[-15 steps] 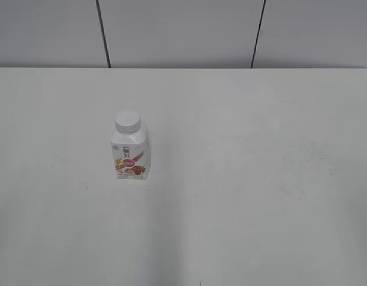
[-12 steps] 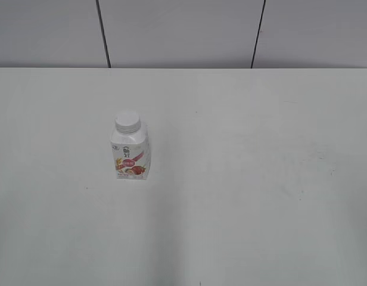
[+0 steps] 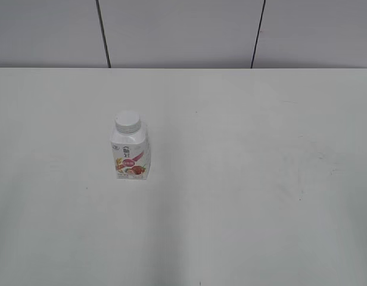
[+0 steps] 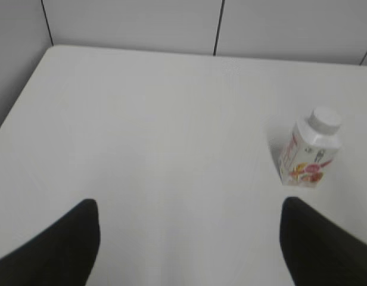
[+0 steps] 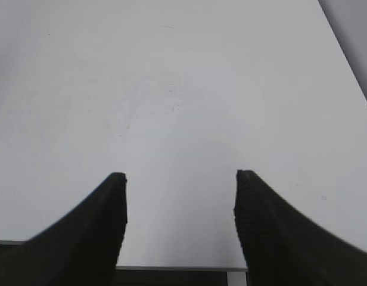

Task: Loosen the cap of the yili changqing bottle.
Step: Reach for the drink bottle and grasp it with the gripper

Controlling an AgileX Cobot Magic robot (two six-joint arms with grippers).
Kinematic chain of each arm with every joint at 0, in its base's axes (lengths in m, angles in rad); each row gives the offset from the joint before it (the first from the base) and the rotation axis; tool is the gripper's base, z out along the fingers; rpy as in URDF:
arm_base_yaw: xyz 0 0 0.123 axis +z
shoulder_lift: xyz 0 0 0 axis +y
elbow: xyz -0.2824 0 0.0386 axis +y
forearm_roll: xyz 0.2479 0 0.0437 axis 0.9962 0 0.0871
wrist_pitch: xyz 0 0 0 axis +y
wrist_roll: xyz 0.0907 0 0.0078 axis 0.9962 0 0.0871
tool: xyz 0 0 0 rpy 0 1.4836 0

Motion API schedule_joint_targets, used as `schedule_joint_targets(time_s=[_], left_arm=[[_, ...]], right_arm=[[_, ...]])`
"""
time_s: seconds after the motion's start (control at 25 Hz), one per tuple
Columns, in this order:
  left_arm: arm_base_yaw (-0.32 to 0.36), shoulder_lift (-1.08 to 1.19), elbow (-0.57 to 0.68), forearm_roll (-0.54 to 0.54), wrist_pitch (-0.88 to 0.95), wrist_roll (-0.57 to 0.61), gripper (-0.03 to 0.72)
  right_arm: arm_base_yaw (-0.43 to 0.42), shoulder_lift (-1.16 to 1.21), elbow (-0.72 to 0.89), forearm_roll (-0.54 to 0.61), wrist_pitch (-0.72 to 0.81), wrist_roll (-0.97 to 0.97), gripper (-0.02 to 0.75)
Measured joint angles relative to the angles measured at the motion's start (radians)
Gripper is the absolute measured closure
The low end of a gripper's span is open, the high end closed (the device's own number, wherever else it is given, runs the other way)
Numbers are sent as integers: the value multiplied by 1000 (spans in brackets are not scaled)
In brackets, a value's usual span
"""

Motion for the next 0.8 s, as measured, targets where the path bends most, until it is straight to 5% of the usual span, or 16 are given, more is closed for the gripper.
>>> schedule_joint_targets(time_s=[0.48,0.8], left_arm=[[0,322,-209,-139,-286,146,123],[0,507,-143,-230,-594,187,123]], right_arm=[[0,0,0,0,0,0,276],[0,0,0,0,0,0,276]])
